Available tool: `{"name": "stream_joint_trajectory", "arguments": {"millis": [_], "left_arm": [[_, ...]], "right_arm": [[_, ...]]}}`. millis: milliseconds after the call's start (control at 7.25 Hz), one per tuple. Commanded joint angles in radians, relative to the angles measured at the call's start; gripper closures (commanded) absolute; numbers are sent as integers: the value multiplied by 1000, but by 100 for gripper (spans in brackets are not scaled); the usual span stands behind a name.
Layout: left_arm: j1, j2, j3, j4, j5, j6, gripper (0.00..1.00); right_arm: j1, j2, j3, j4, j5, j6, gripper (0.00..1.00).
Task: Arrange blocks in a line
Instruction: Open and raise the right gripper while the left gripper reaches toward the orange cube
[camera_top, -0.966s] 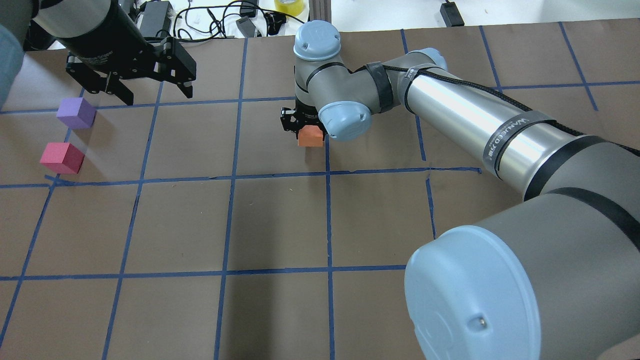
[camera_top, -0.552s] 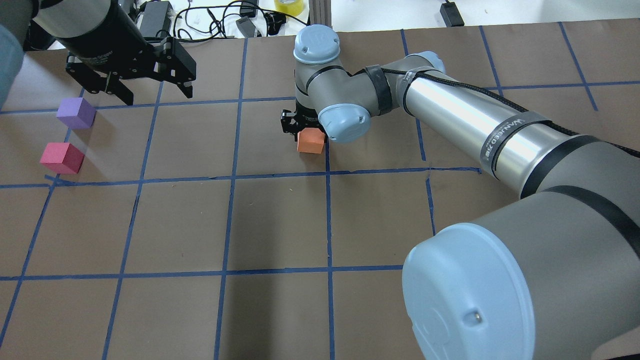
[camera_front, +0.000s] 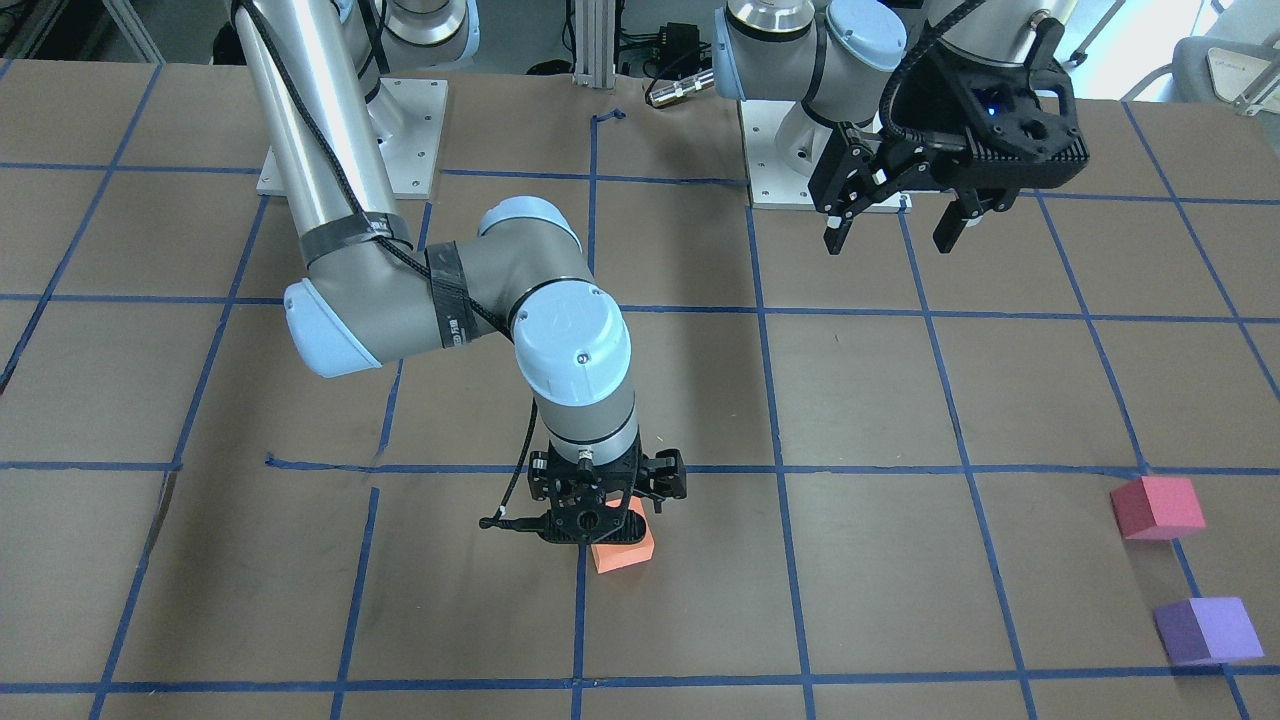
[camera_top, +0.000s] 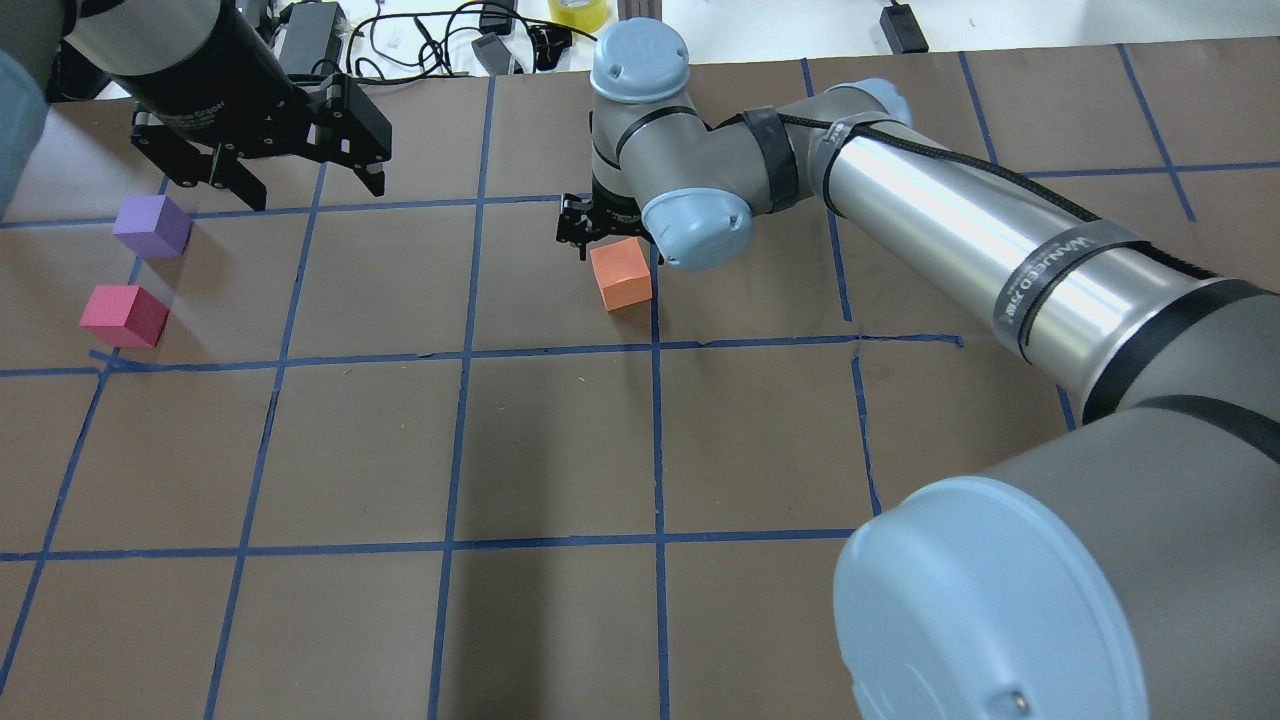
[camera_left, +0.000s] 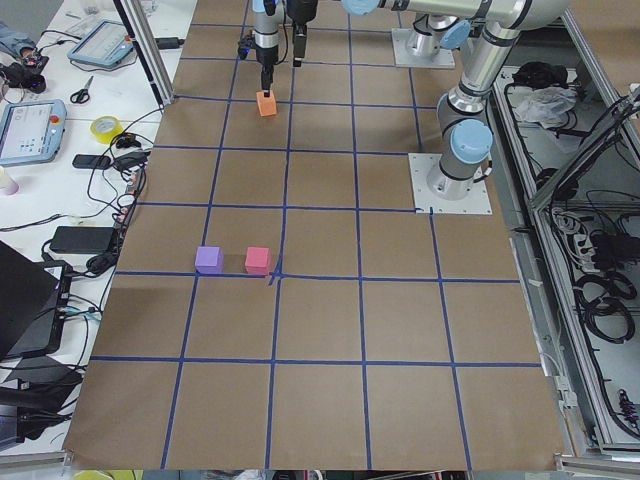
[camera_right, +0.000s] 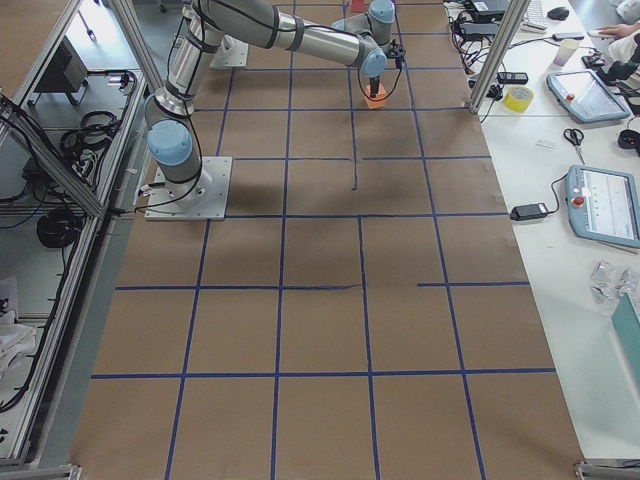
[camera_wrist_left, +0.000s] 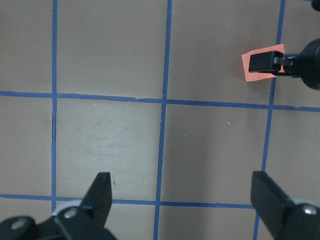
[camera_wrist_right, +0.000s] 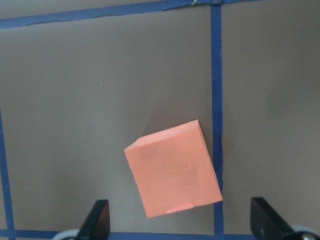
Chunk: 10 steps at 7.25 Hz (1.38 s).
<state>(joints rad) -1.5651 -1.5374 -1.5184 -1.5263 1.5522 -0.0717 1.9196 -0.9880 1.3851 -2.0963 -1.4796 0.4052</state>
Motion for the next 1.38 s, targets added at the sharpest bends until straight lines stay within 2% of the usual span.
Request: {"name": "stream_joint_trajectory", "arguments": {"millis": [0, 138, 276, 414, 552, 690, 966, 1241], "left_arm": [[0, -16, 1, 9, 0, 3, 0], [0, -33, -8, 46, -4, 4, 0], [2, -74, -23, 82, -3, 3, 0], [2, -136, -25, 215, -10, -3, 0], [0, -189, -25, 269, -11, -11, 0], [-22, -245, -23, 311, -11, -45, 0], [-113, -395, -19, 499, -11, -182, 0], [-203, -508, 21, 581, 0, -359, 0]], "right_arm": [[-77, -160, 5, 175, -5, -96, 0], [-146, -235, 6, 221, -13, -246, 0], [-178, -303, 8, 314, -68, -366, 0], [-186, -361, 11, 426, -167, -417, 0], [-195, -406, 15, 500, -186, -460, 0], [-197, -449, 18, 545, -182, -463, 0], [-220, -456, 28, 544, -145, -465, 0], [-314, -459, 28, 561, -107, -509, 0]]}}
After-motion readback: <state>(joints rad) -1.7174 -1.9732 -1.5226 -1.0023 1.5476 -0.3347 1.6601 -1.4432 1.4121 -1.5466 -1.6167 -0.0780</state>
